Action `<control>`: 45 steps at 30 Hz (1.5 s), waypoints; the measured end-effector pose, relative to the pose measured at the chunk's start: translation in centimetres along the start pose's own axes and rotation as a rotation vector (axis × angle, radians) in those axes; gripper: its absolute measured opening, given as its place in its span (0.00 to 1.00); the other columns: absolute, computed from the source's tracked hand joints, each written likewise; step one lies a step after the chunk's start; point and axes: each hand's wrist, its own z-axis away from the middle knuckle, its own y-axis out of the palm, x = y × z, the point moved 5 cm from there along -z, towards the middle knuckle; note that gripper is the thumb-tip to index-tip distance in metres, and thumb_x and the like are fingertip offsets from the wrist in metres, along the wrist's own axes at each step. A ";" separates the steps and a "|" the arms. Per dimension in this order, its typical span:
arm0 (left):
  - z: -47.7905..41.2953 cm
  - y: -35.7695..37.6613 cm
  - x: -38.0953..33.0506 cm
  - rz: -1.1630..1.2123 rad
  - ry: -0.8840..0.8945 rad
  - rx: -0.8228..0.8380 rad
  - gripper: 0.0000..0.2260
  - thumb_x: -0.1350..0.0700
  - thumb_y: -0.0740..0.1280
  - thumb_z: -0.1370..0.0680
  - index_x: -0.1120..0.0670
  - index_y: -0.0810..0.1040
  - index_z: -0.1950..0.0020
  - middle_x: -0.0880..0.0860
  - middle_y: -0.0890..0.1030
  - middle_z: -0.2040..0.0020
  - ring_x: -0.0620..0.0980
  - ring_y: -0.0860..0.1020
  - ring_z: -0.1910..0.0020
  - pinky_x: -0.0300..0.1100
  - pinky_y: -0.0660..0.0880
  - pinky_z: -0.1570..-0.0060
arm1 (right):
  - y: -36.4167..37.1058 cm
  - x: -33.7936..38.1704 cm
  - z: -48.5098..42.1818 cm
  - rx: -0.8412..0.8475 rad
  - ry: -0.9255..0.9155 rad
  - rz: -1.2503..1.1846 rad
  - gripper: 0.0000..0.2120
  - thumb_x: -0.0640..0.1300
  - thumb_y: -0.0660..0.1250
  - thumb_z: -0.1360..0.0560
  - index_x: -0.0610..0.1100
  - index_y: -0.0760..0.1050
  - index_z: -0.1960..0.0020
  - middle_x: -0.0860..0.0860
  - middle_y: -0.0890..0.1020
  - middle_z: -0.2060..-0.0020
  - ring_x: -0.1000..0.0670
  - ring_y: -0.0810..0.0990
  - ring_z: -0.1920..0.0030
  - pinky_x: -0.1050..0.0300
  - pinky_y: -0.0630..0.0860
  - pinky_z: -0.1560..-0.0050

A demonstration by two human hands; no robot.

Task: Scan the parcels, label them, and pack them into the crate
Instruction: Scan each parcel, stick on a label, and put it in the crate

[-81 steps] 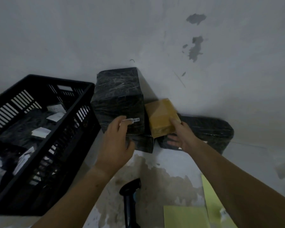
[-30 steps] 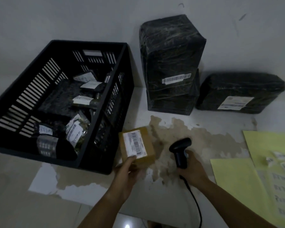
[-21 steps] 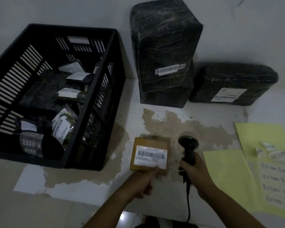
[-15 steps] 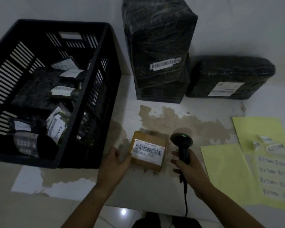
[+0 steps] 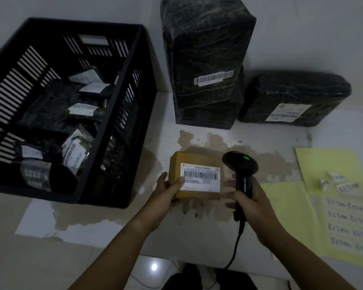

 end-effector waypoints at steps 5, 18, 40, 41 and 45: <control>-0.2 0.5 -1.6 0.348 0.043 0.038 0.18 0.62 0.66 0.19 0.52 0.73 0.29 0.56 0.83 0.37 0.55 0.82 0.39 0.54 0.80 0.42 | 0.5 1.8 6.4 0.163 -0.030 0.058 0.06 0.38 0.62 0.20 0.46 0.74 0.45 0.39 0.79 0.67 0.42 0.73 0.71 0.50 0.72 0.67; -0.3 0.5 -2.1 0.415 0.072 0.095 0.20 0.65 0.62 0.19 0.52 0.73 0.28 0.57 0.82 0.35 0.58 0.80 0.36 0.51 0.81 0.47 | 2.4 4.1 12.6 0.074 -0.192 -0.028 0.27 0.68 0.62 0.36 0.54 0.78 0.45 0.42 0.79 0.69 0.43 0.78 0.71 0.59 0.74 0.69; 1.1 0.5 -2.2 0.383 0.081 0.058 0.18 0.63 0.63 0.19 0.52 0.74 0.30 0.56 0.82 0.36 0.57 0.81 0.37 0.53 0.80 0.41 | 1.8 3.1 9.3 0.052 -0.225 0.164 0.17 0.62 0.58 0.24 0.52 0.69 0.42 0.47 0.76 0.69 0.54 0.73 0.73 0.56 0.70 0.67; 1.1 0.4 -2.0 0.372 0.079 0.045 0.18 0.63 0.63 0.19 0.52 0.74 0.29 0.56 0.82 0.36 0.57 0.81 0.37 0.55 0.79 0.39 | 1.4 2.2 7.5 0.018 -0.218 0.205 0.15 0.59 0.57 0.23 0.52 0.68 0.42 0.46 0.75 0.68 0.51 0.73 0.72 0.53 0.70 0.66; 1.4 -0.2 -0.6 0.347 0.050 -0.012 0.18 0.62 0.64 0.18 0.49 0.74 0.29 0.54 0.83 0.37 0.56 0.82 0.38 0.59 0.76 0.34 | -0.3 -1.9 -0.9 -0.051 -0.159 0.352 0.14 0.45 0.58 0.18 0.52 0.61 0.34 0.44 0.75 0.59 0.45 0.76 0.64 0.49 0.73 0.63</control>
